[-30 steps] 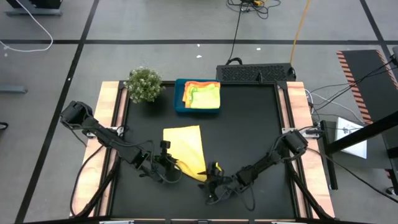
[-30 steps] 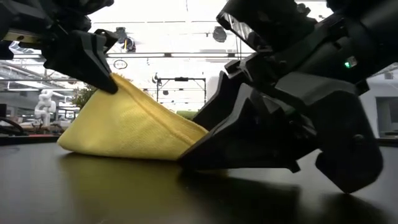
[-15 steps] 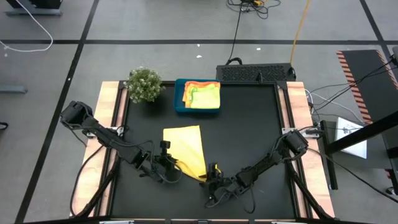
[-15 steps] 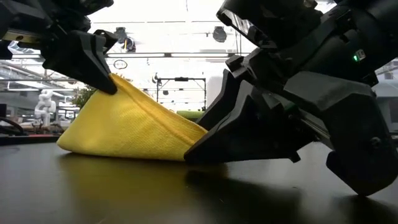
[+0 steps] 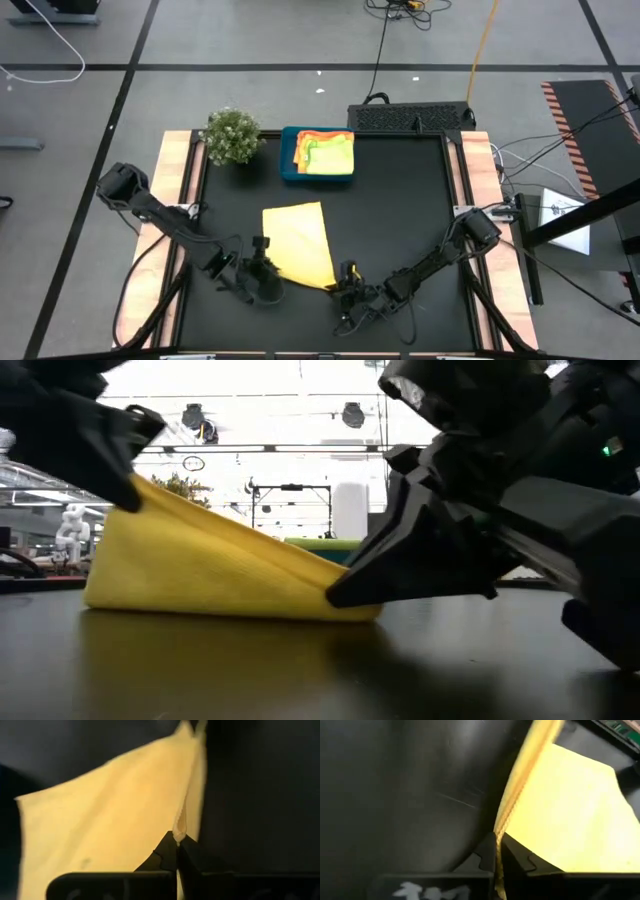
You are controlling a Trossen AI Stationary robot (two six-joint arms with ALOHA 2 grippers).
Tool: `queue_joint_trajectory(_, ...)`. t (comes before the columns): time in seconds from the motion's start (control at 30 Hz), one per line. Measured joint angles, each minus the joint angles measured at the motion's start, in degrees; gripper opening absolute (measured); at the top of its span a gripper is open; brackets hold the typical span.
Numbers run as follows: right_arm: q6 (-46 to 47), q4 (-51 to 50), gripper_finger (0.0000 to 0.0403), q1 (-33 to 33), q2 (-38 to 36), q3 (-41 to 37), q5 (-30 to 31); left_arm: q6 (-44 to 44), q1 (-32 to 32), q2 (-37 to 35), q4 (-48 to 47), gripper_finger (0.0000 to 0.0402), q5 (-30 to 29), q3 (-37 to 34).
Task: Fold microfiber towels
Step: Fold the yellow microfiber towel
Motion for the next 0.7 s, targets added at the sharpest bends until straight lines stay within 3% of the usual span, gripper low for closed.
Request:
queue_joint_trajectory(0.1,-0.2,0.8,0.0003,0.0,-0.9,0.3,-0.5,-2.8,-3.6,0.0,-1.1,0.0001,0.0,0.0)
queue_joint_trajectory(0.27,-1.4,0.6,0.0001,-0.6,-0.3,5.1,-6.6,-6.4,-10.0,0.1,-1.7,0.0001,-0.1,0.0)
queue_joint_trajectory(0.57,-1.7,-0.6,0.0001,-0.7,0.8,11.6,-9.6,-12.0,-19.1,0.2,-2.9,0.0001,-0.9,0.0)
queue_joint_trajectory(0.7,-4.3,1.1,0.0001,-1.1,0.8,12.1,-10.9,-13.2,-22.0,0.1,-5.9,0.0001,-9.1,0.0)
